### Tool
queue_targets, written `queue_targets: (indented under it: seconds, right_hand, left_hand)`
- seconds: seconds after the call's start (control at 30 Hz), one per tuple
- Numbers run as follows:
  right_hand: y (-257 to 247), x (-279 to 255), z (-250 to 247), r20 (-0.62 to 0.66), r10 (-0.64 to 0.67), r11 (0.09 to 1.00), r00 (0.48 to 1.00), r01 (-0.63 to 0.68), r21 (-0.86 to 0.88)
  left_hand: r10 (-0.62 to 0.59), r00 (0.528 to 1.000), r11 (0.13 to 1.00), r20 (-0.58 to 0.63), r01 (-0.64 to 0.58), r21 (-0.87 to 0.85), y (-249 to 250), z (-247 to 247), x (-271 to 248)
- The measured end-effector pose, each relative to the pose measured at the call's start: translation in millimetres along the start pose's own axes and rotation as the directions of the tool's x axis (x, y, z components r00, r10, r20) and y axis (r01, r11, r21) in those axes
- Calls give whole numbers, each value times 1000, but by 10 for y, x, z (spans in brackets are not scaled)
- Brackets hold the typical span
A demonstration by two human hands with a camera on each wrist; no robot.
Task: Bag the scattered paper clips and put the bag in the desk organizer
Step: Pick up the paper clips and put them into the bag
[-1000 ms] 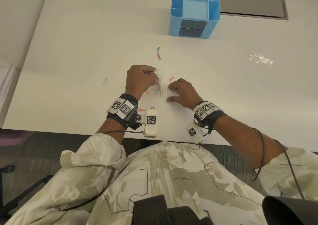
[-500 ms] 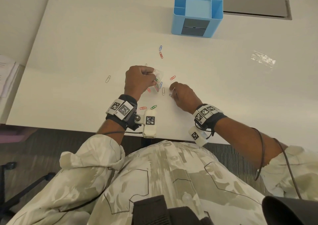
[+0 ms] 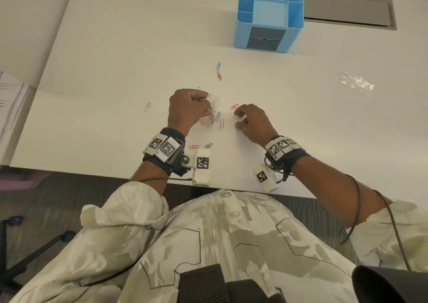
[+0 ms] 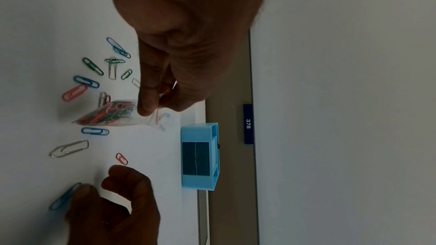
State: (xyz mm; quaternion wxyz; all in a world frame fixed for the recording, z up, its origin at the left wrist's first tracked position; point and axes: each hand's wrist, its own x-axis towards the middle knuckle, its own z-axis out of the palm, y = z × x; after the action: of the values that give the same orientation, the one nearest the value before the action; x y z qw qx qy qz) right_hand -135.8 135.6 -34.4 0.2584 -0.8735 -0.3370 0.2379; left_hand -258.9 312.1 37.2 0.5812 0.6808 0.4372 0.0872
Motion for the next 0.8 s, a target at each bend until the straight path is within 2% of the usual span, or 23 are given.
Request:
queue_targets:
  seconds: [0.33, 0.5, 0.67, 0.8]
  right_hand:
    - [11, -79, 46, -11, 103, 988, 995, -101, 116]
    - [-44, -75, 72, 46, 139, 989, 989, -141, 53]
    - [-76, -89, 123, 93, 56, 992, 994, -45, -122]
    - [-58, -79, 73, 108, 22, 992, 994, -8, -127]
  left_hand:
    - [6, 1000, 1000, 4, -6, -5, 17, 31, 57]
    - [6, 1000, 1000, 17, -6, -2, 15, 61, 48]
    - [17, 1000, 1000, 23, -17, 4, 35, 73, 25]
    - [18, 1000, 1000, 19, -18, 8, 48, 61, 26]
